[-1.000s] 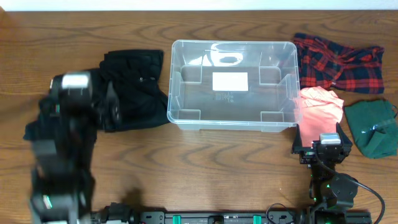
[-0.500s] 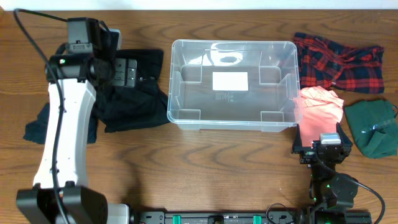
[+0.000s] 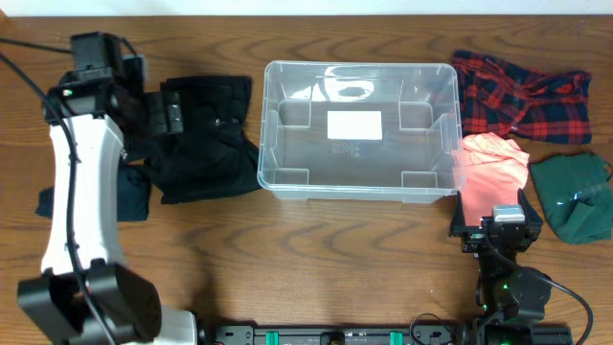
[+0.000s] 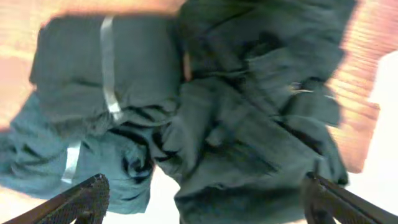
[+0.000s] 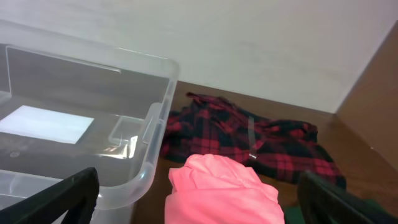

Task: Pack container
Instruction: 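Move the left gripper over the black clothing pile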

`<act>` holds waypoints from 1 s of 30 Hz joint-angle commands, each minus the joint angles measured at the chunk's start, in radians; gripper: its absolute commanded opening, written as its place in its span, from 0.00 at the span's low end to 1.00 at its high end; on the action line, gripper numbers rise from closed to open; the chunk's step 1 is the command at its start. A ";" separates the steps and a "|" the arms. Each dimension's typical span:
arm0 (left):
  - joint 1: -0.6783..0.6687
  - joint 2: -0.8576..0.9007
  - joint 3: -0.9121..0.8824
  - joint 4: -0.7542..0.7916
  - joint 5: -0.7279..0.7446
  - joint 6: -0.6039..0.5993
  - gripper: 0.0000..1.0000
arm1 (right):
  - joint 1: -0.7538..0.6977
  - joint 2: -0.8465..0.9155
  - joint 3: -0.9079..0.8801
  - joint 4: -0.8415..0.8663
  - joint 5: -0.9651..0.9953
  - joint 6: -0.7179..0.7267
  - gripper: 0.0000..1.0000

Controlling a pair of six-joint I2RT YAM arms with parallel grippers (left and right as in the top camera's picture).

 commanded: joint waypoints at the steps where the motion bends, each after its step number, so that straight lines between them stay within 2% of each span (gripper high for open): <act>1: 0.033 0.068 0.006 0.001 0.051 -0.050 0.98 | 0.012 -0.005 -0.001 -0.005 0.002 -0.010 0.99; 20: 0.035 0.297 -0.013 0.040 0.038 -0.047 0.98 | 0.012 -0.005 -0.001 -0.005 0.002 -0.010 0.99; 30: 0.029 0.343 -0.013 0.020 0.054 -0.052 0.99 | 0.012 -0.005 -0.001 -0.005 0.002 -0.010 0.99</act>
